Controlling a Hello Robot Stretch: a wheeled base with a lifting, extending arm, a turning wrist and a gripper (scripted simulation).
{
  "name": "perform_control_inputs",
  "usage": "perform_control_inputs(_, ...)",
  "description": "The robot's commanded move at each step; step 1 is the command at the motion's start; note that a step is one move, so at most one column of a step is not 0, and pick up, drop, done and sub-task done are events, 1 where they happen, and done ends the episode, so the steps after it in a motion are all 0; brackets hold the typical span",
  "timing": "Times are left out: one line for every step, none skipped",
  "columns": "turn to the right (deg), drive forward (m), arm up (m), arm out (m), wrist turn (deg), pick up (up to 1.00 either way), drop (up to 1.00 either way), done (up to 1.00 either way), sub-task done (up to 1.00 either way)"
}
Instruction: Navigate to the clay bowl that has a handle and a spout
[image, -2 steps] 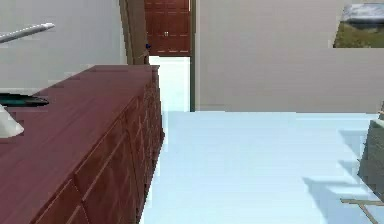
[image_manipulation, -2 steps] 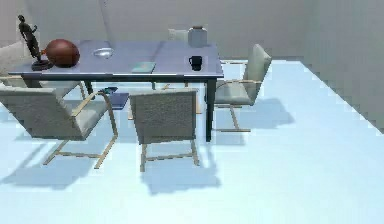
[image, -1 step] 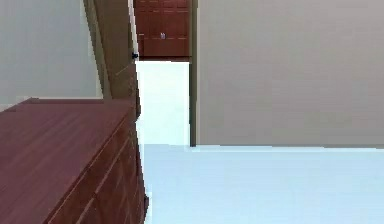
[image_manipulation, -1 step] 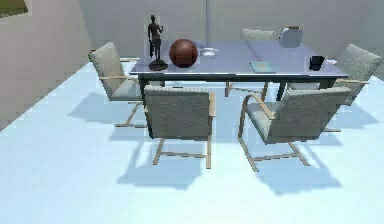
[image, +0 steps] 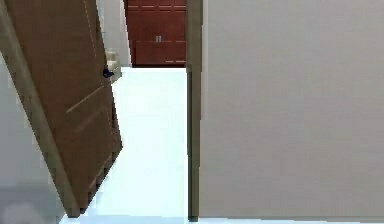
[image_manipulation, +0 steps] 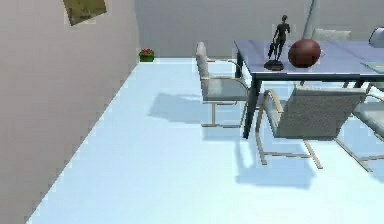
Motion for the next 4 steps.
perform_control_inputs(0.0, 0.35, 0.00, 0.00, 0.0, 0.00, 0.00, 0.00, 0.00)
perform_control_inputs(-24.0, 0.00, 0.00, 0.00, 0.0, 0.00, 0.00, 0.00, 0.00)
perform_control_inputs(0.0, 0.65, 0.00, 0.00, 0.0, 0.00, 0.00, 0.00, 0.00)
perform_control_inputs(-9.0, 0.00, 0.00, 0.00, 0.0, 0.00, 0.00, 0.00, 0.00)
